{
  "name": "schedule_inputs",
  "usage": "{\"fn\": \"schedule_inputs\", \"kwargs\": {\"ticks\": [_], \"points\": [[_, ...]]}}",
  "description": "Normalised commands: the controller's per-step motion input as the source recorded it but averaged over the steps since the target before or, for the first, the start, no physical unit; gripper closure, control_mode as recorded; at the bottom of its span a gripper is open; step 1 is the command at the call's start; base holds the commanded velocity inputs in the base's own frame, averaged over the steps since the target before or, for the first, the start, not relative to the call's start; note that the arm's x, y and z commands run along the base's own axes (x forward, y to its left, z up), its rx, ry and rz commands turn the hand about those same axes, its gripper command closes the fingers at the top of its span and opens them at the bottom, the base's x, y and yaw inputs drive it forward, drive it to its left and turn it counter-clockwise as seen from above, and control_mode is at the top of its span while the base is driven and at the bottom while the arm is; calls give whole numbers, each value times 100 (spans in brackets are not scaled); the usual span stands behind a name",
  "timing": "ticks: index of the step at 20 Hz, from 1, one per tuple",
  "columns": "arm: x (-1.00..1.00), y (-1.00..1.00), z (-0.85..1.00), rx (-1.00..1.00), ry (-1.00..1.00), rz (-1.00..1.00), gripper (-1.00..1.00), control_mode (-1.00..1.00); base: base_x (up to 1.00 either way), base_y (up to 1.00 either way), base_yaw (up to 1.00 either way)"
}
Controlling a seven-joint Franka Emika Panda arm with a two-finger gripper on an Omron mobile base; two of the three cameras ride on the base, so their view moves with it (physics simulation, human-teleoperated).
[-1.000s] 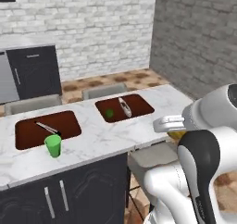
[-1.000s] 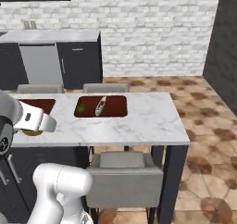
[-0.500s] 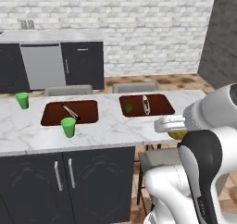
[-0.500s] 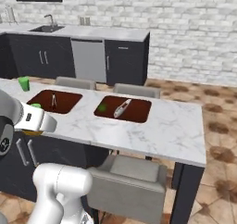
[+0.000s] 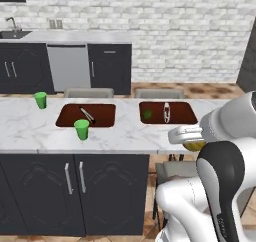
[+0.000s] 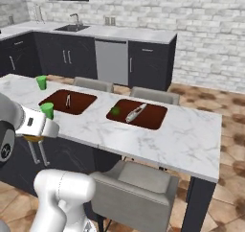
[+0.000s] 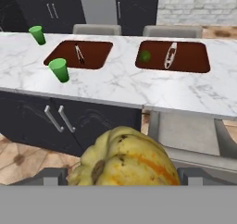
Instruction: Gather the squash and lime from the fridge and place them on a tray on the dining counter. Then gather the fish and steak from the fridge and place them on the other tray.
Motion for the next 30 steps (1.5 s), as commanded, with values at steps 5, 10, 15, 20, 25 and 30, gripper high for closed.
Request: {"fn": "schedule_inputs", "kwargs": {"ticks": [5,10,15,20,25,30], "points": [[0,0,0,0,0,0,100,100,63,-14,-7],[0,0,0,0,0,0,100,100,77,-2,-13],[0,0,0,0,0,0,100,100,70,-4,-15],[34,-10,0,2,4,0,100,-100,9,-1,0],[100,-42,2,7,17,0,100,-100,0,0,0],[94,-26,-7,0,4,0,100,-100,0,0,0]]}}
